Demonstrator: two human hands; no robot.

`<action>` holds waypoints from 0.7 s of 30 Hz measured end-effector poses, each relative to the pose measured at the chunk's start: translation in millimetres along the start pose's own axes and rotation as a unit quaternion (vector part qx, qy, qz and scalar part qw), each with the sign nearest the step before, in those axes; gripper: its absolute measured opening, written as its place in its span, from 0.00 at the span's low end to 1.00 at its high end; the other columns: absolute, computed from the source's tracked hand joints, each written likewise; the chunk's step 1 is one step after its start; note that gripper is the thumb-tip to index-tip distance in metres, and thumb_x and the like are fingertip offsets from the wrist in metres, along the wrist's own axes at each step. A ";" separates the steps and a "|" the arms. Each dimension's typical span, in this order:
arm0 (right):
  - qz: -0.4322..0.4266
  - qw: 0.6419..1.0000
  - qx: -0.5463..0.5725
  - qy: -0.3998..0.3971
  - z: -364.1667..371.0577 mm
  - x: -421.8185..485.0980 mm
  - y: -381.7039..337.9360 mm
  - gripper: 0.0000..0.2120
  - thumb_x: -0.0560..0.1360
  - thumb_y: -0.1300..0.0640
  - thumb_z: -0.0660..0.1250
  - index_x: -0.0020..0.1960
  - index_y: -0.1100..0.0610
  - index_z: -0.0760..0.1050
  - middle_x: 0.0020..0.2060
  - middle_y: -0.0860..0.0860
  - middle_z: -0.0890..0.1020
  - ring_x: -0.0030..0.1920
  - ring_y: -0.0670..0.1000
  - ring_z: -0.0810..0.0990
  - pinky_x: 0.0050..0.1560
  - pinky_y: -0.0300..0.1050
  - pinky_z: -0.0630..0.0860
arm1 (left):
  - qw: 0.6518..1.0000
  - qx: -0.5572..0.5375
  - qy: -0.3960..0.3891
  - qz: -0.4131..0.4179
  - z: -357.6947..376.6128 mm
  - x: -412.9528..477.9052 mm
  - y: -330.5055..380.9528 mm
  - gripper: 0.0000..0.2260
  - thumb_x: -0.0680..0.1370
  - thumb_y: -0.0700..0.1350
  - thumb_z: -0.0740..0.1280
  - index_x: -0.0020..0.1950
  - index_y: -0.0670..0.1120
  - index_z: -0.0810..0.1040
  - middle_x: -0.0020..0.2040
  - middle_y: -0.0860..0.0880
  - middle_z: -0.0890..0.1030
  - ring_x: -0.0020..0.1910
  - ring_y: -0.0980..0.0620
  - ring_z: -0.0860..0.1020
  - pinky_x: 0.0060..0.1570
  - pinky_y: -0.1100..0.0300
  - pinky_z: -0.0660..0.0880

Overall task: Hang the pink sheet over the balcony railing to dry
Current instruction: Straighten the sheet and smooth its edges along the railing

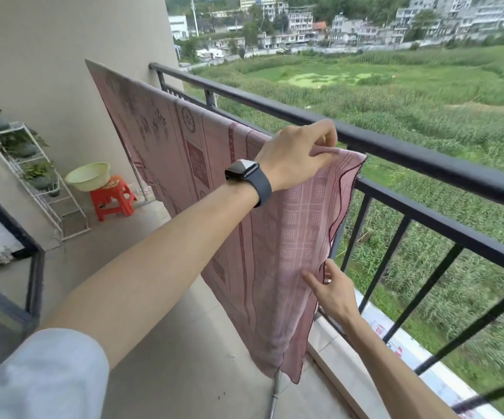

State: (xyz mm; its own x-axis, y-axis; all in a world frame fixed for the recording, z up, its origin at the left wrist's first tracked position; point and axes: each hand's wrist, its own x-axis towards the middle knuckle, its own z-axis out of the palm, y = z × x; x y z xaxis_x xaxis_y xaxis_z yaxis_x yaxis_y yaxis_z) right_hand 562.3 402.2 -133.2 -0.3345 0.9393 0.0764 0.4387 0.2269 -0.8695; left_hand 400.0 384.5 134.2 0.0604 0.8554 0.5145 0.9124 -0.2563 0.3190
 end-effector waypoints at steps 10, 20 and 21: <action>-0.027 0.998 0.052 0.017 -25.4 8.4 -30.4 0.12 0.78 0.51 0.71 0.45 0.60 0.83 0.42 0.57 0.86 0.48 0.59 0.84 0.52 0.58 0.79 | 0.997 -0.065 -0.034 -0.020 4.1 19.3 8.7 0.09 0.75 0.55 0.73 0.50 0.52 0.85 0.46 0.57 0.85 0.48 0.60 0.81 0.53 0.55 0.79; -0.049 0.999 -0.001 -0.013 -12.6 14.9 -24.9 0.09 0.82 0.57 0.63 0.46 0.57 0.80 0.38 0.50 0.85 0.31 0.49 0.77 0.31 0.39 0.70 | 0.998 -0.051 -0.008 -0.029 4.0 7.2 11.9 0.09 0.76 0.56 0.71 0.51 0.53 0.85 0.46 0.55 0.86 0.49 0.59 0.82 0.54 0.55 0.79; -0.053 0.999 0.000 -0.010 -11.2 14.2 -23.4 0.09 0.82 0.57 0.63 0.47 0.56 0.80 0.38 0.48 0.85 0.33 0.49 0.79 0.33 0.39 0.73 | 0.999 -0.037 0.003 -0.023 6.0 4.2 12.4 0.09 0.76 0.56 0.71 0.51 0.53 0.84 0.44 0.56 0.85 0.49 0.57 0.82 0.55 0.53 0.78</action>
State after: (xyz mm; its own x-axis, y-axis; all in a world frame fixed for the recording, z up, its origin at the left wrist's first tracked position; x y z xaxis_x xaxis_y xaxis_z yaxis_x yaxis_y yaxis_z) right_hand 556.6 413.1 -106.4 -0.3965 0.9043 0.1580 0.4005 0.3253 -0.8566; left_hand 414.0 387.6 135.6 0.0158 0.8641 0.5031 0.8819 -0.2491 0.4002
